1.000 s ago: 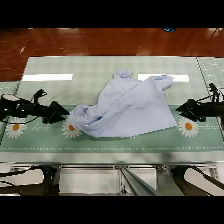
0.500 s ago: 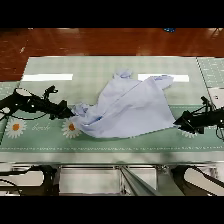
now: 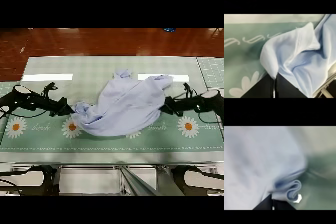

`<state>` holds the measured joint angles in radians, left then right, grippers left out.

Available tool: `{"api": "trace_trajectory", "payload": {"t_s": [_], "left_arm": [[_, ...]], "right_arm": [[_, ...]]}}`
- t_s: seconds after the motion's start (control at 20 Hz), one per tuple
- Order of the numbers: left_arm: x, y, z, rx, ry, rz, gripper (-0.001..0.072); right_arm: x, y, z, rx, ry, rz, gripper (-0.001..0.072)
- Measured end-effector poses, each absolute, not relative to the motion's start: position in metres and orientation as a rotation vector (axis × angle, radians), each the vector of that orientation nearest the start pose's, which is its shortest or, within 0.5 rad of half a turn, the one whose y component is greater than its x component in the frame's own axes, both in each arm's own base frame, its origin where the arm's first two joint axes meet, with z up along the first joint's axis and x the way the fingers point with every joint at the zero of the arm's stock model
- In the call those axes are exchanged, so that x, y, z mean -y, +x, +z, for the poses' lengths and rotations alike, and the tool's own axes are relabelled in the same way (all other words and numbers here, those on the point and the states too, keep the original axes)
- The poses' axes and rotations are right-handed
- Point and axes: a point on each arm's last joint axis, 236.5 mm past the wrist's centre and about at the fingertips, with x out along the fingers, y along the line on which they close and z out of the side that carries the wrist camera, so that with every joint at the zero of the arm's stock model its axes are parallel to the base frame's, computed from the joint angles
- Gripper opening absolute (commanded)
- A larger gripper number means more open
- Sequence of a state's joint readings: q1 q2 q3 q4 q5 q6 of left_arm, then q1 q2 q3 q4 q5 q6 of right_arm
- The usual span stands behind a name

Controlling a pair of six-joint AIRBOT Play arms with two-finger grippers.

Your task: Fold the shirts.

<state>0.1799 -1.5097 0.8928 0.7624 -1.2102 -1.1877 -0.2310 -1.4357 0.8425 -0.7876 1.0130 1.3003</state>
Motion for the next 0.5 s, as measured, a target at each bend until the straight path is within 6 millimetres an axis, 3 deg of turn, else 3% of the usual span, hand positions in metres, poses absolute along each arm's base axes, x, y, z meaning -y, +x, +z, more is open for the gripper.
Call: {"api": "trace_trajectory", "payload": {"t_s": [0.1, 0.2, 0.35, 0.5], "left_arm": [[0.101, 0.353, -0.059, -1.421, -0.756, -0.458, 0.0019], [0.097, 0.390, -0.012, -1.259, -0.800, -0.490, 0.0019], [0.088, 0.448, 0.113, -0.904, -0.830, -0.587, 0.0019], [0.070, 0.465, 0.264, -0.526, -0.730, -0.638, 0.0018]], "right_arm": [[-0.079, 0.387, -0.053, -1.292, 0.731, 0.292, 0.0018], [-0.088, 0.423, 0.005, -1.162, 0.663, 0.370, 0.0018], [-0.085, 0.470, 0.129, -0.900, 0.543, 0.430, 0.0018], [-0.076, 0.473, 0.271, -0.634, 0.384, 0.436, 0.0018]]}}
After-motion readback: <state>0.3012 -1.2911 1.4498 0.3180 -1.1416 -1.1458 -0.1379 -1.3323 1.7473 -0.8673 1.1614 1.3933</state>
